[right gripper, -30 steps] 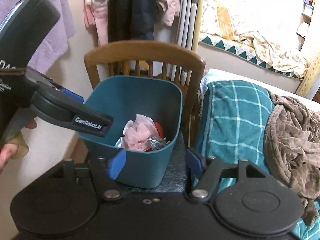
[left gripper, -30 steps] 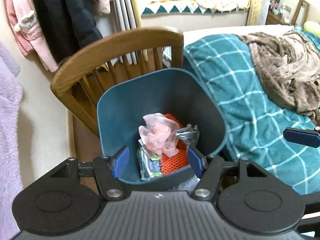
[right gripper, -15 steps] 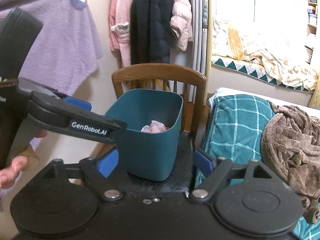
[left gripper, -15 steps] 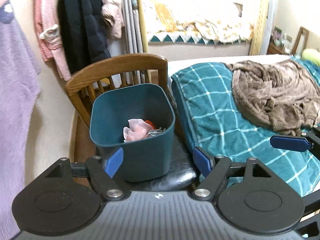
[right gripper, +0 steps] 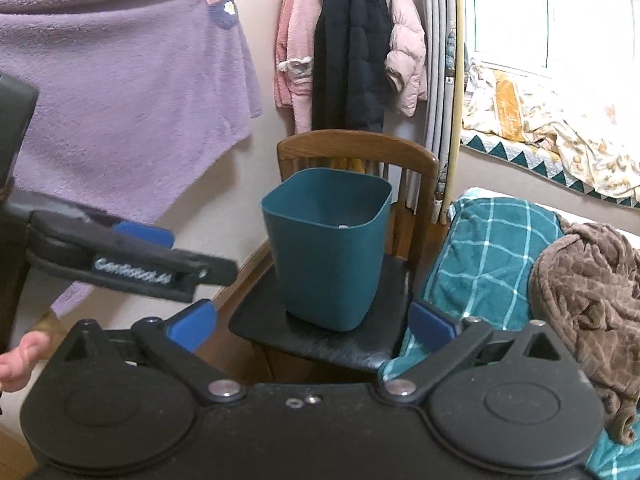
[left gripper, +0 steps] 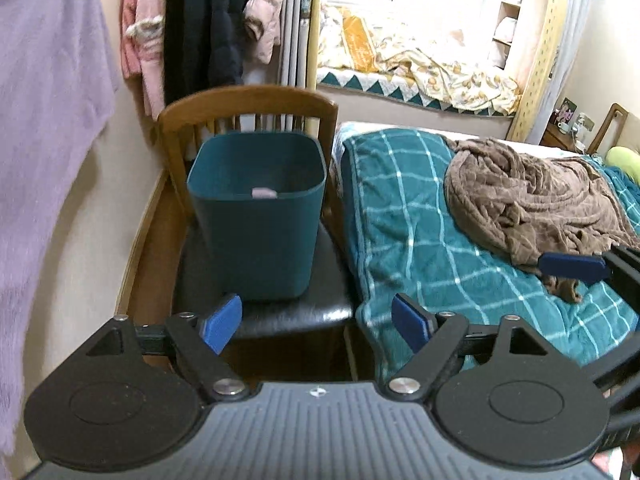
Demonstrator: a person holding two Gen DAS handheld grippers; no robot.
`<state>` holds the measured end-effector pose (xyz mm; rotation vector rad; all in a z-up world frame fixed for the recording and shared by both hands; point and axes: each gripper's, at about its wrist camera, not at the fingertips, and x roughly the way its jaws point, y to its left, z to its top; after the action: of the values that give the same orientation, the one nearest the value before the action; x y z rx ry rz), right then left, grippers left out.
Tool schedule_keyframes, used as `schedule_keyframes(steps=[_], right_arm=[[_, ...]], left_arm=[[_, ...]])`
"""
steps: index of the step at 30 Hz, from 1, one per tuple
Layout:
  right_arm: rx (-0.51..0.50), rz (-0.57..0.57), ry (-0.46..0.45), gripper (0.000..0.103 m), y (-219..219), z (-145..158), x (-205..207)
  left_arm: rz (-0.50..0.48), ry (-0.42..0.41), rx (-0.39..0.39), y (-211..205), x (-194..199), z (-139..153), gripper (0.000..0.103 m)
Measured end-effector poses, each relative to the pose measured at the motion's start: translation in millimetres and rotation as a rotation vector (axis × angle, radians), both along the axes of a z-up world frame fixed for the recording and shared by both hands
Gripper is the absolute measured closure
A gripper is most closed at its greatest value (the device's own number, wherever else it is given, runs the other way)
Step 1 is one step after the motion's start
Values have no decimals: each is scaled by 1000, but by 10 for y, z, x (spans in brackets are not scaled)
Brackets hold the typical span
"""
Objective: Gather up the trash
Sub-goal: 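Withdraw both tools from the wastebasket and lower them toward the floor, then grasp the small red wrapper with the left tool while the right tool grasps the purple snack bag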
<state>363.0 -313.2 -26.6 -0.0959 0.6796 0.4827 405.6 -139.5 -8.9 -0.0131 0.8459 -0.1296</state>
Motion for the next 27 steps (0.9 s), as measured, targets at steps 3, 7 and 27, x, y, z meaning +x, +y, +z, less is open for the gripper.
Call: schedule_keyframes(steps=[3, 7, 27], right_arm=[[18, -12, 22, 0, 38, -88, -55], [50, -41, 81, 0, 144, -337, -104], [-4, -215, 455, 0, 820, -3699, -104]], left_arm=[[-4, 28, -21, 193, -101, -151, 1], [1, 51, -13, 494, -205, -492, 1], [53, 378, 94, 1483, -550, -4159, 1]])
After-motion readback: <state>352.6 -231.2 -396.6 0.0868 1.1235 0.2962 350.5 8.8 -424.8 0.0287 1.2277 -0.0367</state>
